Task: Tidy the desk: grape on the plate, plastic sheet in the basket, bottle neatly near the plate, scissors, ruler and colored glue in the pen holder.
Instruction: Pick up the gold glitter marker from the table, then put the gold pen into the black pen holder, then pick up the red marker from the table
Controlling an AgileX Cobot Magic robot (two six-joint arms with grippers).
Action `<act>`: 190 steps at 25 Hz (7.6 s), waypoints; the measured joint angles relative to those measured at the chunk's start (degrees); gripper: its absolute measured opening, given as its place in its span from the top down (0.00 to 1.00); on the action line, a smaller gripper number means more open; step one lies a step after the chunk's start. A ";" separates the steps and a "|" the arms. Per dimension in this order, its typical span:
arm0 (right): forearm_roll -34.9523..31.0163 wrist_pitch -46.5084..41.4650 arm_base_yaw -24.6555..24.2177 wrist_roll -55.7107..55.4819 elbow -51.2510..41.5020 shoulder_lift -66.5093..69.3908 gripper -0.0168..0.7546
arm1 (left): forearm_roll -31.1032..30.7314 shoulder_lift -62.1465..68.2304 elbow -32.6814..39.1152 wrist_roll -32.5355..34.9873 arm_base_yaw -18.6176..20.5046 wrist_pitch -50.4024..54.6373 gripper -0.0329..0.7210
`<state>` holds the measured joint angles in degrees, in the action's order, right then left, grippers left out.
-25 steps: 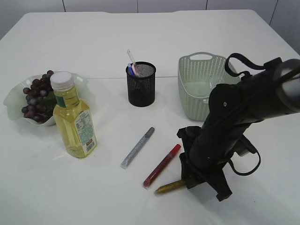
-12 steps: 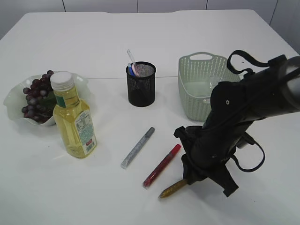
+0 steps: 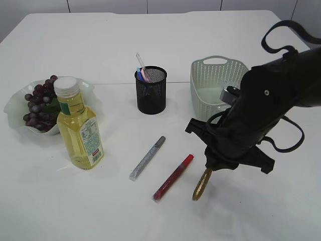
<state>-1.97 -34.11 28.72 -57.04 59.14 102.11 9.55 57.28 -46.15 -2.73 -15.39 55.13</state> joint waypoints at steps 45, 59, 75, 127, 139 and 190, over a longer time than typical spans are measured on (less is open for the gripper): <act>-82.94 0.32 -14.85 152.36 37.64 15.49 0.92 | 2.80 0.00 0.00 0.00 0.00 3.65 0.55; -97.71 -2.57 -14.85 171.17 44.29 29.02 0.91 | 2.80 0.00 0.00 0.00 0.00 3.88 0.55; -98.77 -2.57 -14.96 173.32 44.45 30.82 0.60 | 2.80 0.00 0.00 0.00 0.00 2.54 0.55; -11.55 -11.54 0.31 11.93 17.70 8.41 0.57 | 0.49 0.00 0.00 0.00 0.00 0.22 0.55; -5.85 -20.28 0.31 -2.84 26.42 16.46 0.57 | -1.73 0.00 0.00 0.00 0.00 -0.05 0.55; -16.29 -17.68 -0.57 17.57 27.28 22.78 0.93 | -1.95 0.00 0.00 0.00 0.00 -0.29 0.55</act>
<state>-18.26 -51.79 28.15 -39.46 86.42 124.89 7.60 57.28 -46.15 -2.73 -15.39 54.84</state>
